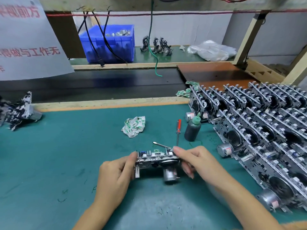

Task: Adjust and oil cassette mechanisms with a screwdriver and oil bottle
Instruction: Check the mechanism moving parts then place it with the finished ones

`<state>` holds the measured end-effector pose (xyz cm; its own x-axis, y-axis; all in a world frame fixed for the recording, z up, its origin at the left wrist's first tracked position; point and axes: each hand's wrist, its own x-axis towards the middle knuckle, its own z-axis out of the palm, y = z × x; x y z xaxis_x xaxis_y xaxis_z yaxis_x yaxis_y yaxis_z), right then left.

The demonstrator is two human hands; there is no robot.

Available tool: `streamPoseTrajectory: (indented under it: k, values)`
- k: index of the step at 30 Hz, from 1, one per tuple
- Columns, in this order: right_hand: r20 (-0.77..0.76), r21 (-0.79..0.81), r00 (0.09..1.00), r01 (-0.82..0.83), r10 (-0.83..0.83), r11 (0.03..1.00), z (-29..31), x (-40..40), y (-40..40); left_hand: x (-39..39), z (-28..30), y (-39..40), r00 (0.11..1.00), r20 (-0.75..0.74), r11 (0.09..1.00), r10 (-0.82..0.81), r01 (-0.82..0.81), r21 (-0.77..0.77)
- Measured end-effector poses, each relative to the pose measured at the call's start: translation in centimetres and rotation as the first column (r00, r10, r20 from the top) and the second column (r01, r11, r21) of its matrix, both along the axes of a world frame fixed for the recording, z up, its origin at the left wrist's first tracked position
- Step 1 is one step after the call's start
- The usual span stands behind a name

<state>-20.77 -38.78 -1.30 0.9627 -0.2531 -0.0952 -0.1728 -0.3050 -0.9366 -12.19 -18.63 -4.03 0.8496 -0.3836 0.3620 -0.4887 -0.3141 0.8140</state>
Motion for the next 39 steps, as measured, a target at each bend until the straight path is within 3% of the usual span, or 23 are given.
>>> streamPoseTrajectory:
  k: [4, 6, 8, 10, 11, 12, 14, 17, 21, 29, 39]
  values:
    - [-0.044, -0.074, 0.998, 0.033, -0.036, 0.997, 0.0, 1.2, -0.2, 0.7, -0.3, -0.3, 0.997, -0.06, 0.999, 0.039, -0.037, 0.036]
    - [-0.058, -0.08, 0.998, 0.03, -0.034, 0.996, 0.1, 1.4, -0.3, 1.0, 0.1, -0.3, 0.999, -0.005, 0.991, 0.052, -0.051, 0.125]
    - [0.005, -0.305, 0.998, 0.064, -0.066, 0.95, -0.3, 1.1, -0.4, 1.2, 0.9, -0.2, 0.988, 0.135, 0.97, 0.078, -0.107, 0.217]
    - [0.193, -0.594, 0.972, 0.222, -0.13, 0.773, -0.7, 1.0, -0.7, 1.4, 1.8, -0.2, 0.961, 0.253, 0.963, 0.111, -0.167, 0.211]
    - [0.279, -0.584, 0.952, 0.273, -0.127, 0.764, -0.7, 1.0, -0.9, 1.4, 2.2, -0.3, 0.956, 0.271, 0.972, 0.11, -0.161, 0.173]
    - [0.313, -0.472, 0.944, 0.253, -0.108, 0.844, -0.8, 1.0, -0.9, 1.3, 2.6, -0.5, 0.956, 0.28, 0.983, 0.083, -0.124, 0.133]
    - [0.27, -0.213, 0.963, 0.069, -0.01, 0.975, -1.2, 1.2, -0.7, 1.1, 3.0, -1.1, 0.952, 0.306, 0.995, -0.034, 0.003, 0.101]
    - [0.237, -0.171, 0.968, -0.042, 0.083, 0.984, -2.0, 1.7, -0.2, 0.5, 3.4, -2.3, 0.929, 0.329, 0.981, -0.169, 0.128, 0.144]
    - [0.245, 0.005, 0.969, -0.042, 0.04, 0.999, -2.2, 1.8, 0.0, 0.4, 3.1, -3.3, 0.926, 0.333, 0.981, -0.177, 0.139, 0.136]
    - [0.223, 0.088, 0.974, -0.052, 0.032, 0.995, -2.0, 2.2, -0.2, 0.9, 3.1, -3.7, 0.887, 0.417, 0.977, -0.199, 0.145, 0.159]
    - [0.223, 0.149, 0.975, -0.049, 0.014, 0.988, -1.9, 2.3, -0.2, 0.9, 2.9, -3.9, 0.903, 0.386, 0.982, -0.187, 0.158, 0.106]
